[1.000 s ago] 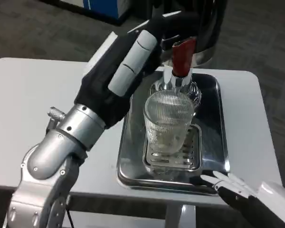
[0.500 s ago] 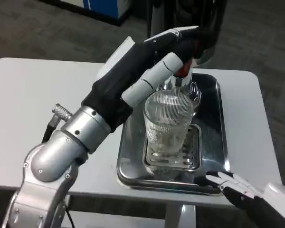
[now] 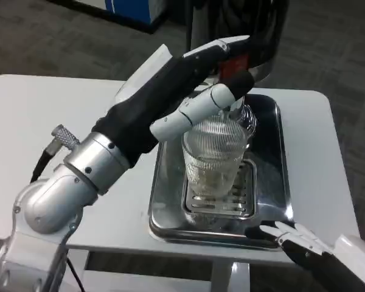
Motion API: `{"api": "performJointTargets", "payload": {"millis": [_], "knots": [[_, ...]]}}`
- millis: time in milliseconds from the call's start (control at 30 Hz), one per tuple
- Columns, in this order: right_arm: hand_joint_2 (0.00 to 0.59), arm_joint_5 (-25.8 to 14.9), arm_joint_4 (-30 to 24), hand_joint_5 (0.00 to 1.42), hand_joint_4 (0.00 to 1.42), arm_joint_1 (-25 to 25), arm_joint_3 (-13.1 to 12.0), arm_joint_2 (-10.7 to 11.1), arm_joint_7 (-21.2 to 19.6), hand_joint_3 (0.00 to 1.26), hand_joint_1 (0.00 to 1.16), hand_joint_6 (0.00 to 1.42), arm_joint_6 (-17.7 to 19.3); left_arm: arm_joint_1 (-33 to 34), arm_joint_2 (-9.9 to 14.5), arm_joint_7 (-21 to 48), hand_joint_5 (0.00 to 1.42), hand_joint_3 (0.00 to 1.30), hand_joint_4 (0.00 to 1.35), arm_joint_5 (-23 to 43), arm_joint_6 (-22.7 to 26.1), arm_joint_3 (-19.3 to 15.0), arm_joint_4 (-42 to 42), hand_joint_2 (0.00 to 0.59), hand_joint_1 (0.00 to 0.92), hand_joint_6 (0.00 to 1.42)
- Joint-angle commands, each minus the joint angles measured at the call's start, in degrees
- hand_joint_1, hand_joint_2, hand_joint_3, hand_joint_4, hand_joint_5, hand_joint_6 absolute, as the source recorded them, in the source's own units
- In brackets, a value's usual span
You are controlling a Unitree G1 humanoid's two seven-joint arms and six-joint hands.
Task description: Grasp the cup under the faucet to collect the drink, then remove the cup.
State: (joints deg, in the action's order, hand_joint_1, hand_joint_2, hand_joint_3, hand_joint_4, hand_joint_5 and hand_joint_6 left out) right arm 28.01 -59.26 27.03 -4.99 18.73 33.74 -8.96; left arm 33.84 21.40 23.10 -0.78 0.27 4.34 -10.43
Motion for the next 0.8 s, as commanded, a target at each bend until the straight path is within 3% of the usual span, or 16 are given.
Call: {"api": "performJointTargets", "payload": {"millis": [33, 433, 800], "knots": [[0.466, 0.3, -0.7, 0.0, 0.07, 0.2, 0.4, 0.1, -0.4, 0.16, 0.49, 0.0, 0.4, -1.8, 1.6, 1.3, 0.2, 0.24, 0.2, -1.7, -1.0, 0.8, -0.8, 0.114, 0.035, 0.12], [0.468, 0.1, -0.7, 0.0, 0.07, 0.1, 0.1, 0.2, -0.4, 0.16, 0.49, 0.0, 0.2, -1.7, 2.0, 1.5, 0.2, 0.24, 0.2, -3.3, -2.6, 1.7, -0.4, 0.117, 0.034, 0.11], [0.468, 0.3, -0.7, 0.0, 0.07, -0.3, 0.6, 0.1, -0.4, 0.16, 0.48, 0.0, -0.2, -1.2, 4.1, 1.6, 0.19, 0.25, 0.2, -8.4, -4.8, 2.5, -0.1, 0.119, 0.034, 0.1]]}}
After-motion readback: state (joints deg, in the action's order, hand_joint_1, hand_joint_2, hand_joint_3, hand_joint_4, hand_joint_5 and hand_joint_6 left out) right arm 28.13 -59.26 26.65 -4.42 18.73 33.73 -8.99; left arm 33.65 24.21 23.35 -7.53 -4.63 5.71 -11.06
